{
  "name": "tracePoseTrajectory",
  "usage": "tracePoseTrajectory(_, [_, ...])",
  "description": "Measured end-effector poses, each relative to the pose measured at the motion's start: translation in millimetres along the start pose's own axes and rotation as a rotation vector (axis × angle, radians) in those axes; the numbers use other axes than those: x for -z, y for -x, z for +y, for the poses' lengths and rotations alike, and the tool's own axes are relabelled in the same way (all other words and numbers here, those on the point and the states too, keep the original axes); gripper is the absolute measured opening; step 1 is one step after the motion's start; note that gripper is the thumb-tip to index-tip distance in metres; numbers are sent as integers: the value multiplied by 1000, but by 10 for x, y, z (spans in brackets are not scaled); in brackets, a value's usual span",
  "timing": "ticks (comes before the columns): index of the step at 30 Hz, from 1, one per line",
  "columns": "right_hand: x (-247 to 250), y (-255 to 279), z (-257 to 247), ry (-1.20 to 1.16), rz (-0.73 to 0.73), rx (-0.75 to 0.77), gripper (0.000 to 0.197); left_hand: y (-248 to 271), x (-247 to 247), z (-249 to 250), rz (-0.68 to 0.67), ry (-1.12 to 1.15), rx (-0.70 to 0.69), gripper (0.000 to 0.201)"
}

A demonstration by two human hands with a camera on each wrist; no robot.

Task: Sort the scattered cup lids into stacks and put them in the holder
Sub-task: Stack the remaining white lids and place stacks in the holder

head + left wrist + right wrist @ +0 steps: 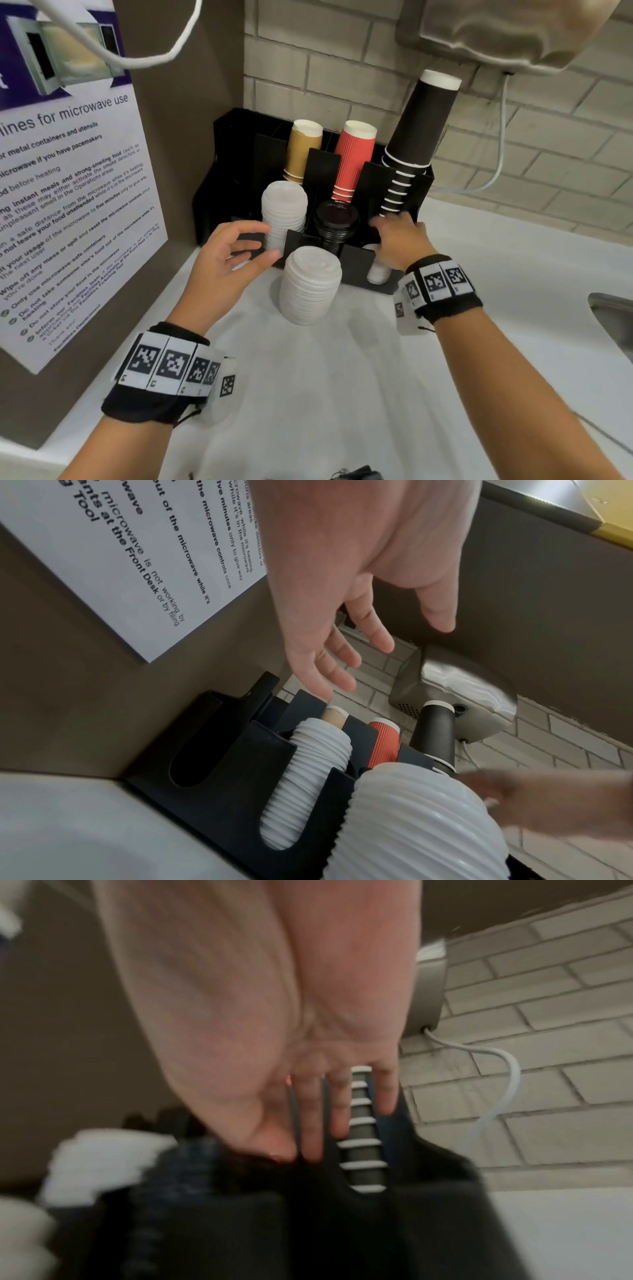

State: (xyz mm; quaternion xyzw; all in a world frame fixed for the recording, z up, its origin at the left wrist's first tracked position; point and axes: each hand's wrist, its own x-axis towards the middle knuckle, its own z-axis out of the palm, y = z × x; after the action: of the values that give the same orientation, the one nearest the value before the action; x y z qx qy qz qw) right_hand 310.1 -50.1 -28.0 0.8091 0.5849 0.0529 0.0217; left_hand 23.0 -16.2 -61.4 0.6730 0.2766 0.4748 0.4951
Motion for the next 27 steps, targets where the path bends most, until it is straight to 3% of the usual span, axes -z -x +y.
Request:
tracePoseTrajectory(2, [69, 130, -203, -398, 246, 108, 43, -6, 10, -1, 1, 13, 1, 26])
tracePoseTrajectory(4, [102, 255, -471, -643, 168, 227, 49, -13, 10, -5, -3, 16, -16, 25])
tracePoseTrajectory(6, [59, 339, -692, -662, -48, 229, 67, -23, 9, -11, -3, 12, -30, 26])
tracePoseTrajectory(8, [-22, 374, -824, -645, -118, 195, 77, -28, 17, -26, -5, 14, -27, 27])
tracePoseTrajectory(15, [-226, 348, -945, -636, -81, 147, 82, -29, 62, -48, -18, 19, -33, 30])
tracePoseTrajectory(21, [-168, 342, -875, -710, 28, 134, 72, -20, 34, -35, -22, 24, -3, 32])
tracePoseTrajectory(24, [-1, 398, -810, -893, 158, 127, 65, 9, -57, -34, -78, 12, 55, 50])
tracePoseTrajectory(27, [176, 572, -821, -1209, 109, 178, 58, 73, -193, -19, -179, 63, 103, 88])
